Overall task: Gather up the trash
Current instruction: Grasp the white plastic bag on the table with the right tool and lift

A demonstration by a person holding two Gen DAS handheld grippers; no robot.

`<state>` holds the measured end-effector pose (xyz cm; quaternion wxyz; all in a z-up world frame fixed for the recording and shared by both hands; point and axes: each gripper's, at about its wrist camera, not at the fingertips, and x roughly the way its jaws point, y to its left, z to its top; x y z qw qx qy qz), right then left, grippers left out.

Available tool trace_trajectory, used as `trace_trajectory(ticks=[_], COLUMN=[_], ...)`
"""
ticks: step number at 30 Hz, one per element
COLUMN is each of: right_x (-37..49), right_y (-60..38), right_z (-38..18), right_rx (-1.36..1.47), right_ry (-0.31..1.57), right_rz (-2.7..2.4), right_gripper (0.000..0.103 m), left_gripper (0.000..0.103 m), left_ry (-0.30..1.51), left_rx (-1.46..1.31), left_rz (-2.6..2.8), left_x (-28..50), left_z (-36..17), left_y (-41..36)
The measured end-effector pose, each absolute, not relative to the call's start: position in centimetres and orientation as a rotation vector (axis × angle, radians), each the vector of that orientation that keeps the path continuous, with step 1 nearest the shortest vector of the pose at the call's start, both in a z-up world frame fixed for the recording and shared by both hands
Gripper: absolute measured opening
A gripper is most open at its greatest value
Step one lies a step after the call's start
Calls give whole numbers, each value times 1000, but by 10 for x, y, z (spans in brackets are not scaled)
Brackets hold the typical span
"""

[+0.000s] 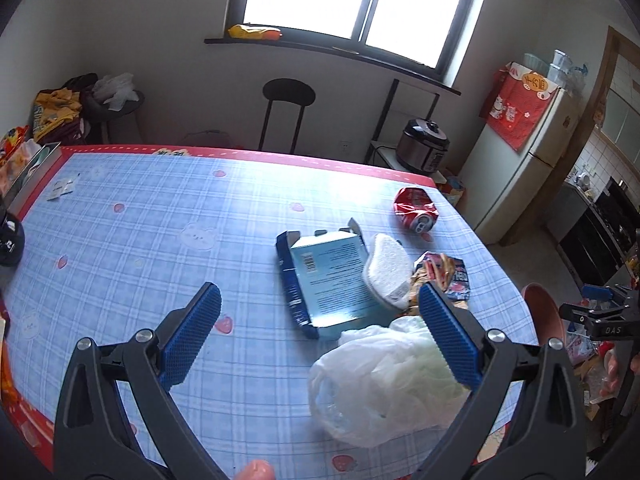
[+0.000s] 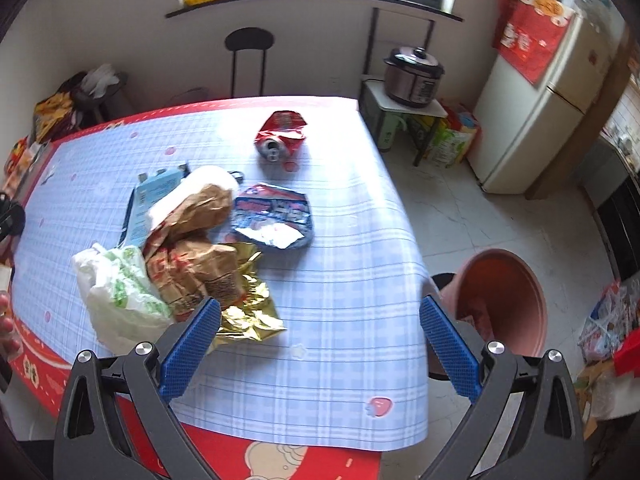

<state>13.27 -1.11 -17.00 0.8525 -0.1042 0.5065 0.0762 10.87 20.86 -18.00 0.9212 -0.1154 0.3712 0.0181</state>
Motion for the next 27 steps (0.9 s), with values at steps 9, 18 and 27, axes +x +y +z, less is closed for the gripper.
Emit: trace_trajectory(ticks=[9,18,27], right_x=[111,99,100], right_y=[120,175,144], right_z=[-199,-268,-230], right_rx=[-482,-763,-497], right_ry=[1041,1103,1123], right_rz=[496,553,630], right_gripper=[97,97,24], left_gripper=[97,97,97], left_ry=[816,856,865], left_rx=[-316,-372,-380], left_rz=[158,195,160], left_x=[60,40,56], left_z=[-213,-230,-233], left_y=[264,282,269])
